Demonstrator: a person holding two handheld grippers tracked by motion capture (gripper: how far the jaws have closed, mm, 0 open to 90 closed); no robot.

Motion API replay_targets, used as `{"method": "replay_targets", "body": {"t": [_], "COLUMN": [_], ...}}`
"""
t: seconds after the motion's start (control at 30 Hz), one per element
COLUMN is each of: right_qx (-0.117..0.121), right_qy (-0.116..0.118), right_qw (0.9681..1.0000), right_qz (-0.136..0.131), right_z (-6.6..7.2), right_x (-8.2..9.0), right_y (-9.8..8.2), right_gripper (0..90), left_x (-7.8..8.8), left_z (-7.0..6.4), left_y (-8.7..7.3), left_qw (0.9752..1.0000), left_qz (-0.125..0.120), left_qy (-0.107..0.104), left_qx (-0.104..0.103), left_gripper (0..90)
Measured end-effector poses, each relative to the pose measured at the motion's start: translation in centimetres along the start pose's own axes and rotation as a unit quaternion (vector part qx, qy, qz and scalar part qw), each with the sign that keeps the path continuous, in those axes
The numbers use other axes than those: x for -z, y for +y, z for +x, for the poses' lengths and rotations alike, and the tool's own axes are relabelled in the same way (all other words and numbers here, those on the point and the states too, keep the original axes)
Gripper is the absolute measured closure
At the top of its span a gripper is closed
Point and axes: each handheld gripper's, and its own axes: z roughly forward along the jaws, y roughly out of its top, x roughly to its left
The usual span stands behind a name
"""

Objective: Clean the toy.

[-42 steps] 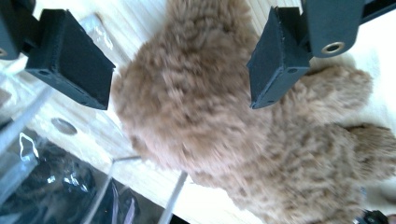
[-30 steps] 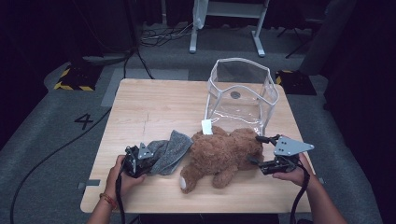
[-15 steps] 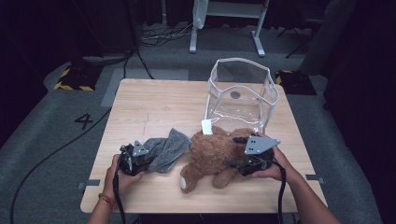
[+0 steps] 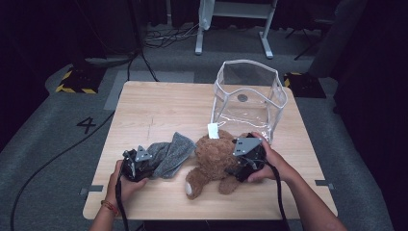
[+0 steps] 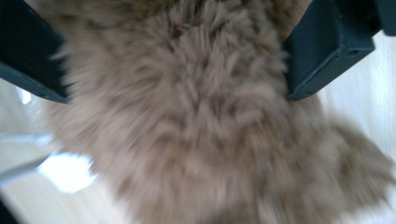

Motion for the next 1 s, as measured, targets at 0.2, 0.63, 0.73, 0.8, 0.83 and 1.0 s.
{"method": "replay_targets", "body": {"t": [0.2,0.63,0.73,0.8,0.83,1.0], "right_qx": [0.004,0.053,0.058,0.057,0.056,0.04], "right_qy": [-0.007,-0.09,-0.094,-0.089,-0.087,-0.09], "right_qw": [0.9996,0.9929,0.9929,0.9938,0.9942,0.995], "right_qz": [0.028,0.057,0.043,0.036,0.031,0.017], "right_z": [-0.1,1.5,1.8,1.9,1.9,1.8], "right_x": [-1.2,-1.8,-1.4,-1.0,-0.7,0.9], "right_y": [-0.6,-1.1,-1.4,-1.6,-1.7,-2.9], "right_gripper": [0.0,34.1,42.2,45.5,46.6,51.0], "left_x": [-0.3,-0.6,-0.6,-0.7,-0.7,-0.8], "left_z": [-0.2,-1.2,-1.3,-1.3,-1.3,-1.2], "left_y": [0.1,0.4,0.3,0.3,0.3,0.3], "left_qw": [1.0,0.9994,0.9993,0.9992,0.9992,0.9988], "left_qz": [-0.003,-0.005,-0.005,-0.006,-0.006,-0.01], "left_qy": [-0.007,-0.03,-0.035,-0.038,-0.039,-0.047], "left_qx": [-0.002,-0.013,-0.01,-0.01,-0.01,-0.006], "left_gripper": [65.7,65.7,65.6,65.6,65.7,65.7]}}
